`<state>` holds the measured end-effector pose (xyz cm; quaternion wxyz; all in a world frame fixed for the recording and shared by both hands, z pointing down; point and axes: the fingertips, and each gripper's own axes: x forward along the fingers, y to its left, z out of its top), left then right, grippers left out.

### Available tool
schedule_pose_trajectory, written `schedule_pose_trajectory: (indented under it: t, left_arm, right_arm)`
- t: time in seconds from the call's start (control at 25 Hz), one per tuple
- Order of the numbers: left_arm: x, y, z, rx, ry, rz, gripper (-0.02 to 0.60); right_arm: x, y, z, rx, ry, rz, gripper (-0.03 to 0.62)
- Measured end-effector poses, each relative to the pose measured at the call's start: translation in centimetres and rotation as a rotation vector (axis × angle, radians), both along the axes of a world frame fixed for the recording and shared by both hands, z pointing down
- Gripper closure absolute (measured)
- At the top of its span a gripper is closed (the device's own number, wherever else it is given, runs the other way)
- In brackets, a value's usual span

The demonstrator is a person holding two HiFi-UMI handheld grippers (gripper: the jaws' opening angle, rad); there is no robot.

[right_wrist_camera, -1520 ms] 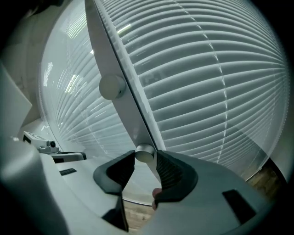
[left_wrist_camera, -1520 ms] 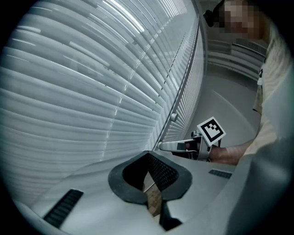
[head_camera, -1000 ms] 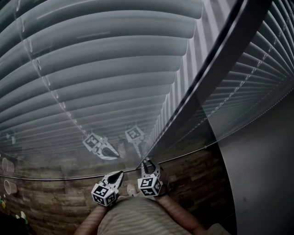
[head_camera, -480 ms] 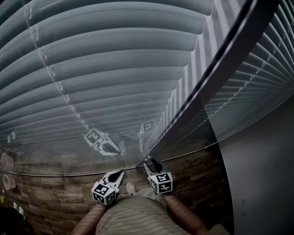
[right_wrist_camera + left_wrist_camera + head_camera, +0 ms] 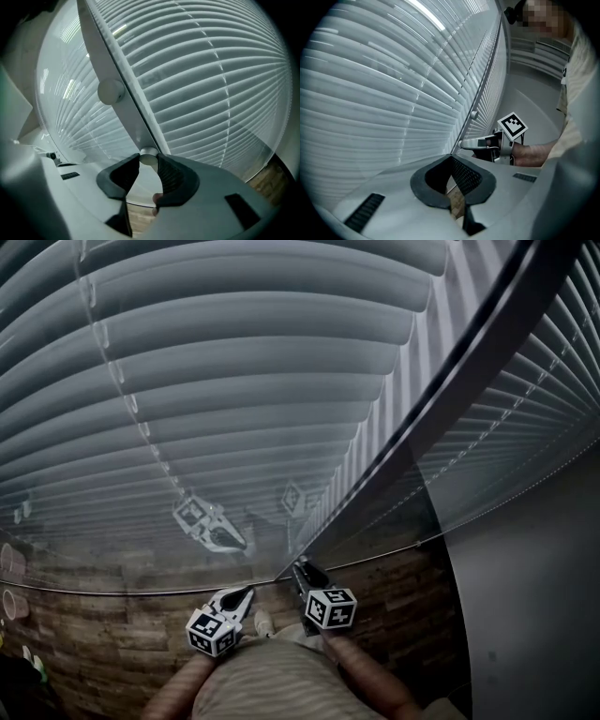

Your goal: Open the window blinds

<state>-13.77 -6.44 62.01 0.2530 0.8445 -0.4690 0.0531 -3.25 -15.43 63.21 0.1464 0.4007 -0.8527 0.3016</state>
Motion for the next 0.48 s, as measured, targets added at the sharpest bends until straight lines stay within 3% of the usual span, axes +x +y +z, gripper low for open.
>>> schedule_pose_trajectory:
  t: [0.16, 0.4, 0.48]
  left_arm:
    - [-0.1, 0.0, 0.2, -0.003, -0.003, -0.005, 0.569]
    - [0.2, -0.2, 0.2, -0.001, -0.005, 0.003, 0.569]
    - [0.5, 0.2, 1.1, -0.009, -0.004, 0.006, 0.569]
  right_arm:
    - [-0.2, 0.1, 0.0, 0.078, 0.122, -0.06, 0.467]
    - [-0.8, 0.4, -0.4, 0.337, 0.529, -0.158, 0.467]
    - [-0.7, 0.8, 0.6, 0.351, 0.557, -0.166, 0.467]
